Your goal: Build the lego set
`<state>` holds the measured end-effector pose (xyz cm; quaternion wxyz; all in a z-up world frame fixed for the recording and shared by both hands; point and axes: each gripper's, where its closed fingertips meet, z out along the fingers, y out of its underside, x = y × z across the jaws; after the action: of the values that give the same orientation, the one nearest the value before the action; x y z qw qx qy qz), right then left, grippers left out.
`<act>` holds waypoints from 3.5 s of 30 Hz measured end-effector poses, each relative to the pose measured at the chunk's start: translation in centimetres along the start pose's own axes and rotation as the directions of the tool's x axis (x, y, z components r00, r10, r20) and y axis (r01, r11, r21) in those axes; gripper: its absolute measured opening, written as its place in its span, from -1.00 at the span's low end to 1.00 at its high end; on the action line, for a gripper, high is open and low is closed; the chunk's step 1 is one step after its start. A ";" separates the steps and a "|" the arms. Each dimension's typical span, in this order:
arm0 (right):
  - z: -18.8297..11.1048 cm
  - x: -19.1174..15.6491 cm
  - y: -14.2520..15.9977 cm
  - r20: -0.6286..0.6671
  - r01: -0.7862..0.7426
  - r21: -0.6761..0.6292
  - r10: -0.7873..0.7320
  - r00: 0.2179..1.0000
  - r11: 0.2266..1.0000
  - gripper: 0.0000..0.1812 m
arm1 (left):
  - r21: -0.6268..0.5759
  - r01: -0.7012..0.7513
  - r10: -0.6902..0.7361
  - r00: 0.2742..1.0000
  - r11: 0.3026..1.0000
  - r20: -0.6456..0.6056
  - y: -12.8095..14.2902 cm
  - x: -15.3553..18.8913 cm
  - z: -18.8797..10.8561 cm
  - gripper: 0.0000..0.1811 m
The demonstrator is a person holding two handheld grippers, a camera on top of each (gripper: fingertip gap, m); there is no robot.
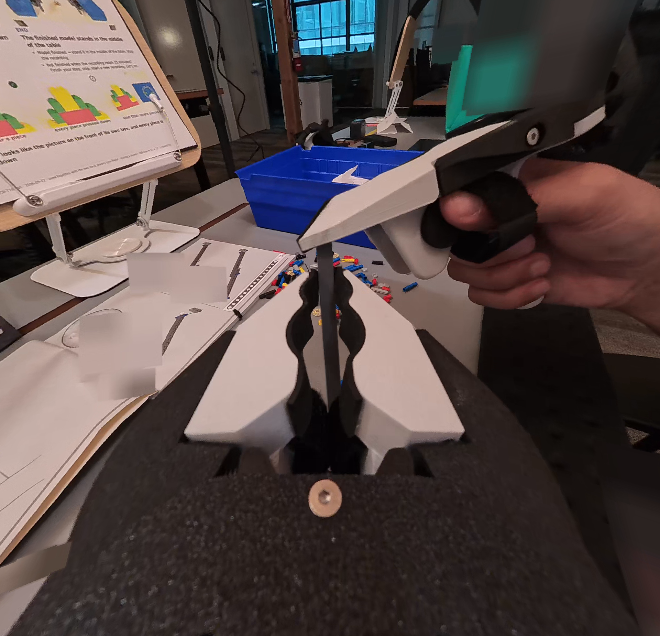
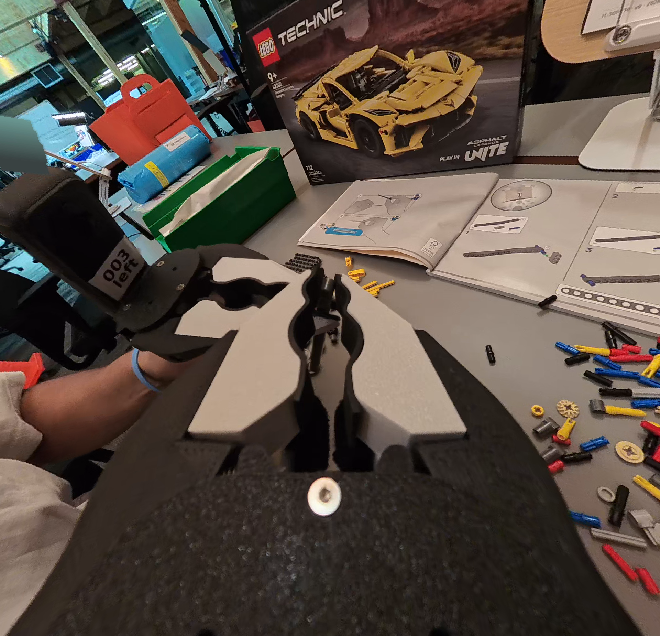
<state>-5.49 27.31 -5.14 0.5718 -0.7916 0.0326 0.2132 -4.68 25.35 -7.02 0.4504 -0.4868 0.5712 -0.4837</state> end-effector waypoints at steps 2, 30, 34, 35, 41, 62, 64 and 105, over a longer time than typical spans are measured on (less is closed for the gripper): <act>0.1 0.2 0.2 -0.018 0.023 -0.024 -0.023 1.000 0.999 -0.93 | -0.008 -0.002 0.002 1.000 1.000 -0.002 0.2 0.0 0.1 -0.93; -0.6 7.9 14.1 0.074 0.400 -0.492 -0.421 0.904 0.773 -0.75 | 0.111 0.149 -0.152 0.988 0.982 0.013 -0.2 -3.9 -2.1 -0.93; -0.6 8.4 14.8 0.056 0.419 -0.505 -0.456 0.888 0.754 -0.75 | 0.131 0.143 -0.146 0.989 0.981 0.016 -0.6 -4.1 -2.3 -0.93; -0.6 8.4 14.8 0.050 0.418 -0.498 -0.456 0.889 0.760 -0.77 | 0.129 0.141 -0.144 0.989 0.982 0.015 -0.6 -4.1 -2.3 -0.93; -0.5 8.6 14.7 0.047 0.408 -0.486 -0.443 0.895 0.773 -0.82 | 0.117 0.126 -0.128 0.992 0.985 0.009 -0.5 -4.0 -2.0 -0.93; -1.6 8.2 13.8 0.071 0.474 -0.516 -0.515 0.854 0.714 -0.96 | 0.113 0.104 -0.108 0.994 0.988 0.025 -0.3 -4.0 -2.1 -0.93; -2.5 8.3 13.0 0.097 0.502 -0.547 -0.546 0.832 0.670 -0.97 | 0.118 0.102 -0.106 0.994 0.988 0.030 -0.4 -4.1 -2.2 -0.93; -17.7 17.1 13.7 0.440 0.215 -0.818 -0.340 0.831 -0.533 -0.96 | 0.107 0.058 -0.061 0.998 0.993 0.022 -0.2 -3.3 -1.8 -0.93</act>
<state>11.26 9.59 -19.28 -0.3188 -0.8715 -0.3670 -0.0647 -6.06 28.86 -6.42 0.4681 -0.4851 0.5243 -0.5203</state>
